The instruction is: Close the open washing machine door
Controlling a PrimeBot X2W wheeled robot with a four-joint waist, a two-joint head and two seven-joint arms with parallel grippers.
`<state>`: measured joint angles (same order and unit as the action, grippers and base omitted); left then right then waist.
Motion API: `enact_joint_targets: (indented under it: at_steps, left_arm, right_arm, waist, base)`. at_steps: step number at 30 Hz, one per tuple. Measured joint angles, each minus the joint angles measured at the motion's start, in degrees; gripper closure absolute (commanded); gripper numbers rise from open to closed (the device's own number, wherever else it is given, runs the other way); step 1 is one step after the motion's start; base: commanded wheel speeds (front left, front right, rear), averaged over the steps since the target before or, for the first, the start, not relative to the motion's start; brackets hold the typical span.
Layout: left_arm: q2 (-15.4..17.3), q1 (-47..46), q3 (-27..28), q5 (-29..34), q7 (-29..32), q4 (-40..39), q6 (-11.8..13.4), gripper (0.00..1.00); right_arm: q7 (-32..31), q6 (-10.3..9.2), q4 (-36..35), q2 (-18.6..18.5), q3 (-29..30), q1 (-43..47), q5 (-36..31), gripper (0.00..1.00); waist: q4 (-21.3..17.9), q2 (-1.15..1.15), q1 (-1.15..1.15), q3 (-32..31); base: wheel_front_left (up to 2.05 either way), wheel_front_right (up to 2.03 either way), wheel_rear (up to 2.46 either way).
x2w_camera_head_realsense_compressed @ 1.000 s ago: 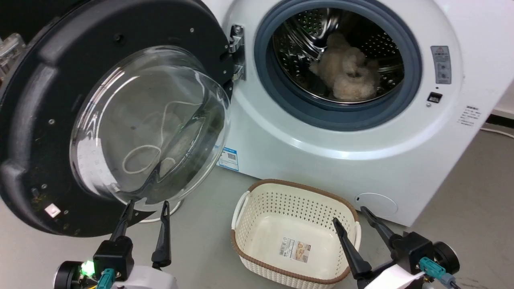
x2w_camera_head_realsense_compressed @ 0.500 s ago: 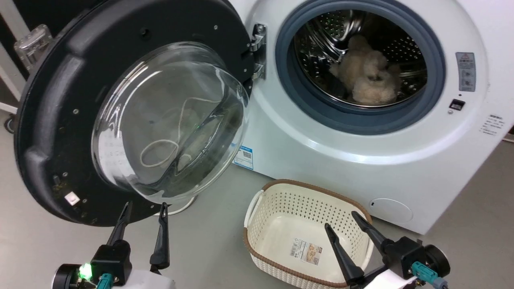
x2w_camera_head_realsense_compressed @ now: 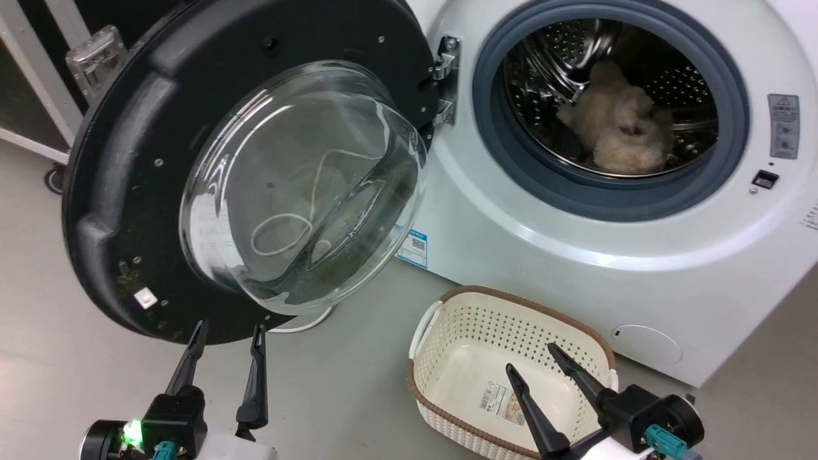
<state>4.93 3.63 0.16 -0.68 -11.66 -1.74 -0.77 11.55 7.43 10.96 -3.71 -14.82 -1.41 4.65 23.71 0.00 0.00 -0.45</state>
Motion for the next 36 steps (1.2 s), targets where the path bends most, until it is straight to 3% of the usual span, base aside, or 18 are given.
enact_joint_targets:
  at_steps: [3,4,5,6,12,16,22,28,36]
  left_arm:
    - [0.1,0.0,0.0,0.0,-0.1,0.0,-0.4,0.00]
    - [0.1,0.0,0.0,-0.1,-0.3,0.0,-0.4,0.34]
    - [0.2,0.0,0.1,-0.1,-0.5,0.0,-0.5,0.92]
    - [0.4,0.0,0.1,-0.2,-0.6,0.1,-0.8,1.00]
    - [0.2,-0.3,3.1,-4.2,-1.4,-3.2,-1.5,1.00]
    - [0.7,-3.3,7.4,-8.0,-1.9,-5.0,-3.5,1.00]
    - [5.5,-11.6,16.5,-20.9,-2.4,-1.3,-5.6,1.00]
    - [13.0,-24.2,25.9,-41.3,7.9,10.2,-6.0,1.00]
    - [19.6,-34.6,30.8,-56.4,25.3,28.7,-5.2,1.00]
  right_arm:
    - [0.3,0.00,0.2,0.0,-0.3,0.0,0.2,0.00]
    - [0.5,0.00,0.4,0.0,-0.4,0.0,0.3,0.00]
    - [0.7,0.00,0.4,0.0,-0.5,0.0,0.5,0.00]
    - [0.7,0.00,0.5,0.0,-0.5,0.0,0.5,0.00]
    - [1.5,0.00,0.6,0.0,-0.2,0.2,0.6,0.00]
    - [1.9,0.00,0.5,0.0,0.7,0.9,0.4,0.00]
    - [2.6,0.01,0.4,-0.1,0.0,0.9,-0.6,0.00]
    - [3.2,0.01,0.7,-1.0,-0.7,-0.4,-0.7,0.00]
    - [3.2,0.00,0.9,-1.5,-1.2,-1.4,-0.7,0.00]
  waist:
    - [0.7,0.00,0.00,0.0]
    - [0.9,0.00,0.00,0.0]
    - [1.2,0.00,0.00,0.0]
    - [1.4,0.00,0.00,0.0]
    - [2.9,0.00,-0.01,0.3]
    - [3.6,0.00,0.00,1.0]
    - [2.6,0.00,0.00,3.1]
    - [-0.3,0.00,0.01,5.5]
    - [-4.0,0.00,0.01,7.6]
  base:
    - [0.00,0.00,0.00]
    - [0.00,0.00,0.00]
    - [0.00,0.00,0.00]
    - [0.00,0.00,0.00]
    - [0.00,0.00,0.00]
    - [0.00,0.00,0.00]
    - [0.00,0.00,0.00]
    - [0.00,0.00,0.00]
    - [0.00,0.00,0.00]
